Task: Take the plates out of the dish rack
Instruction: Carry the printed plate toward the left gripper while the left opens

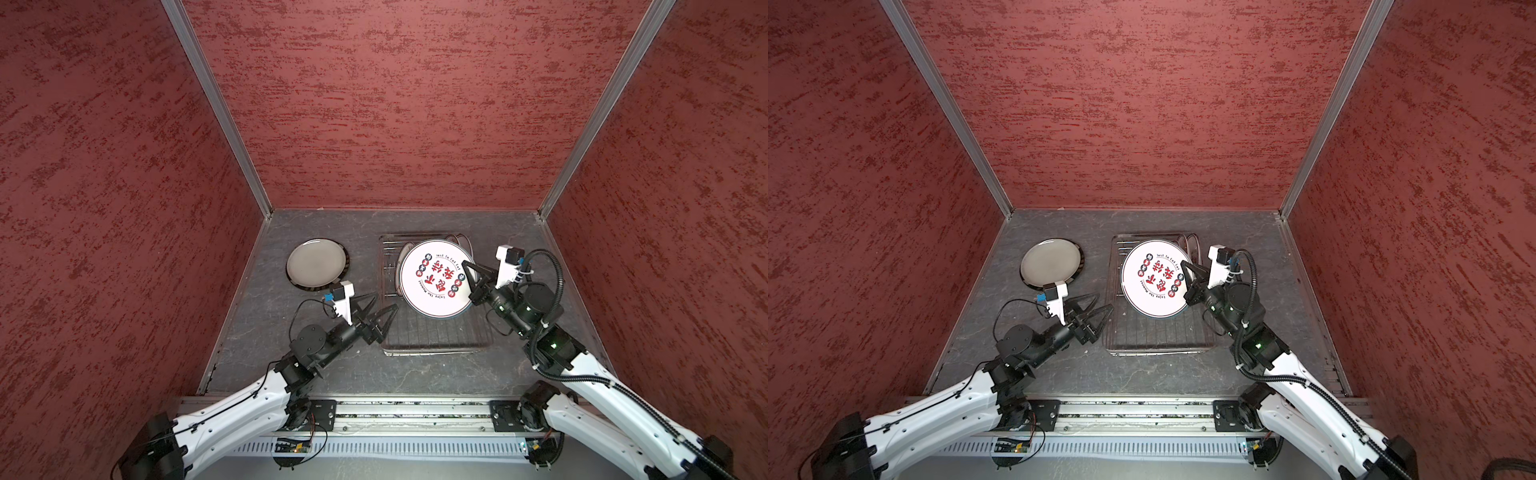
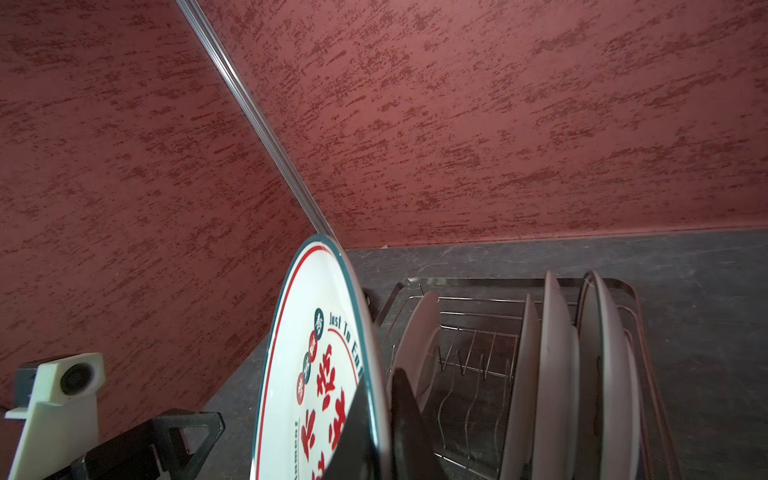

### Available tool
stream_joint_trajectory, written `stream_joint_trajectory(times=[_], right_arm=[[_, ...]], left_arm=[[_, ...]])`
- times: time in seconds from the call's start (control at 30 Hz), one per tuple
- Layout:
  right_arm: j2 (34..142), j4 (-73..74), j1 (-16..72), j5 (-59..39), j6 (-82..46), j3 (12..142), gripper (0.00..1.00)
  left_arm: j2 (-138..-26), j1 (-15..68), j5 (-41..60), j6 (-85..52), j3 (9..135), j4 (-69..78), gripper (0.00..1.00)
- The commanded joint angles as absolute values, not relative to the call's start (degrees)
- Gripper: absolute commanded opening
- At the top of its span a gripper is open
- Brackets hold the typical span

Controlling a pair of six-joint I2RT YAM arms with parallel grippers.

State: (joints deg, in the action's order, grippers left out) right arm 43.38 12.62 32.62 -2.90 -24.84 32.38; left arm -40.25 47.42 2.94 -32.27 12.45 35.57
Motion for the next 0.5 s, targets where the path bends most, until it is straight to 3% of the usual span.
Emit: stream_joint_trajectory(times=[0.0, 0.47], right_arm=[[42.0, 21.6, 31.0, -11.0, -27.8, 32.0, 0.0], [41.6, 25.0, 29.6, -17.7, -29.6, 30.8, 0.0]], left_arm=[[-42.3, 46.4, 8.6, -34.2, 14.8, 36.0, 1.0], [-47.5, 47.3, 6.3, -34.6, 16.8, 37.4, 1.0]])
